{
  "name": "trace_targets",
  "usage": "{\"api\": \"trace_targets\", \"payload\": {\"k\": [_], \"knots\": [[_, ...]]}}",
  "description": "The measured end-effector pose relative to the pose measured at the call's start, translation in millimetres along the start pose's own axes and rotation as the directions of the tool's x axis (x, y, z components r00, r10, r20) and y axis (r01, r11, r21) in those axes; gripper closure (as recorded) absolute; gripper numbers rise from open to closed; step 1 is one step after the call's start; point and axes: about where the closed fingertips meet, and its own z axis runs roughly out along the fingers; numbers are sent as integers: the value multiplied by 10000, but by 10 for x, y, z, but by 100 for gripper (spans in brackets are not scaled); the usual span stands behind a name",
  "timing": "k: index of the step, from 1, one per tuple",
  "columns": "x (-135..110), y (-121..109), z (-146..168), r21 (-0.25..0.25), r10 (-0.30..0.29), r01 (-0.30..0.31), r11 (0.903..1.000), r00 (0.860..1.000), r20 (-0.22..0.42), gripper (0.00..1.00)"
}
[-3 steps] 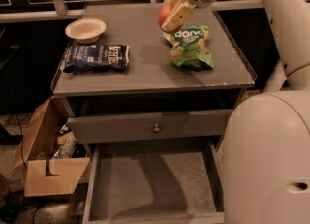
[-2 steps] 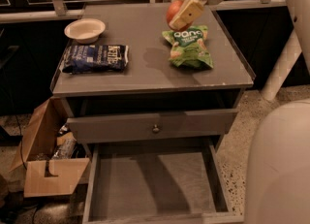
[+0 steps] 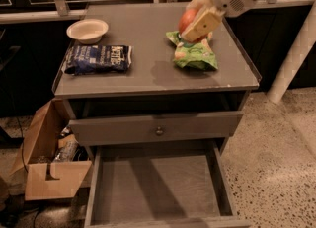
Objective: Place apple into middle drawer
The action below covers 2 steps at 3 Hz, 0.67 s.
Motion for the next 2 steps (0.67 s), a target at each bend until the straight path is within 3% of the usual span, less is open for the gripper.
{"api": "trace_targets", "payload": {"k": [1, 2], "knots": [[96, 128, 95, -254, 132, -135, 9996, 9998, -147, 100], [62, 150, 48, -148, 24, -28, 9999, 9997, -248, 100]]}}
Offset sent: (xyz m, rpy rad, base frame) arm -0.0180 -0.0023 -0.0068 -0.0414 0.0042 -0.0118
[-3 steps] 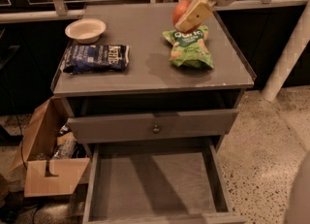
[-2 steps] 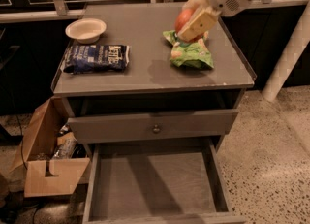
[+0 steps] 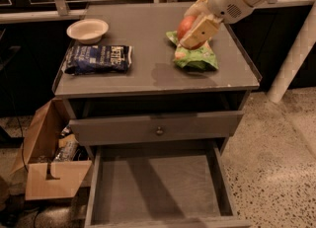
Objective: Place apple into middle drawer
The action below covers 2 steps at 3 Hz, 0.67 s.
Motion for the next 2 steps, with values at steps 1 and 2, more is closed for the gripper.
{"api": "trace_targets", "payload": {"k": [1, 2], "knots": [[37, 400, -233, 223, 366, -354, 9991, 9978, -545, 100], [199, 823, -223, 90, 864, -860, 9963, 9907, -1048, 100]]}}
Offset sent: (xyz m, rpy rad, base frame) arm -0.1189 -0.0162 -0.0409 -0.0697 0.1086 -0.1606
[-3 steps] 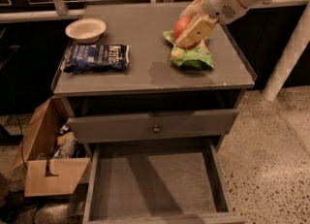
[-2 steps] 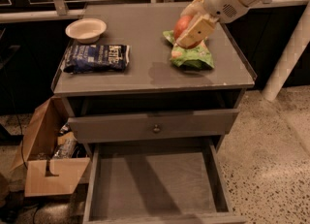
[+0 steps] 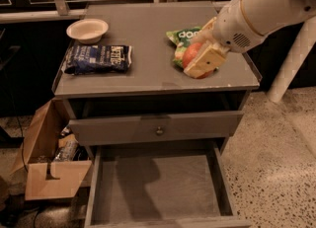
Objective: Place apple into middle drawer
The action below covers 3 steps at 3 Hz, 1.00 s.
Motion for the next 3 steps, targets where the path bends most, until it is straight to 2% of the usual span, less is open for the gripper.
{"api": "trace_targets", "payload": {"k": [1, 2, 3], "knots": [[0, 0, 0, 0, 0, 0, 10000, 10000, 0, 100], [107, 129, 51, -5, 280, -280, 9996, 9995, -149, 100], [286, 415, 175, 57, 843, -842, 9964, 9962, -227, 100]]}}
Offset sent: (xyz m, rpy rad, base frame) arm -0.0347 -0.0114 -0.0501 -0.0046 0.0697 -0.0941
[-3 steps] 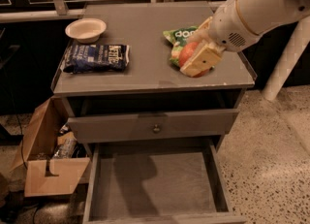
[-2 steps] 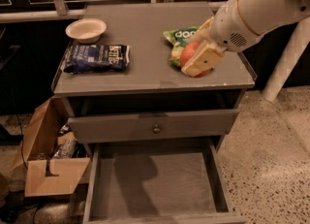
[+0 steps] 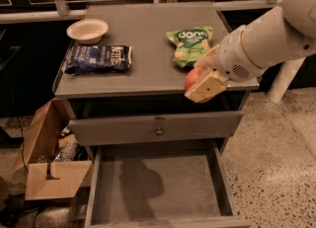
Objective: Place apple into middle drawer
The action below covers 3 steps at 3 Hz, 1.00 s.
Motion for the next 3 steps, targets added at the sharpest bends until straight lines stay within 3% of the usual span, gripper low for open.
{"api": "trace_targets", "payload": {"k": [2, 3], "knots": [[135, 398, 348, -584, 758, -748, 9955, 9970, 146, 100], [135, 413, 362, -621, 778, -767, 9951, 9968, 155, 100]]}}
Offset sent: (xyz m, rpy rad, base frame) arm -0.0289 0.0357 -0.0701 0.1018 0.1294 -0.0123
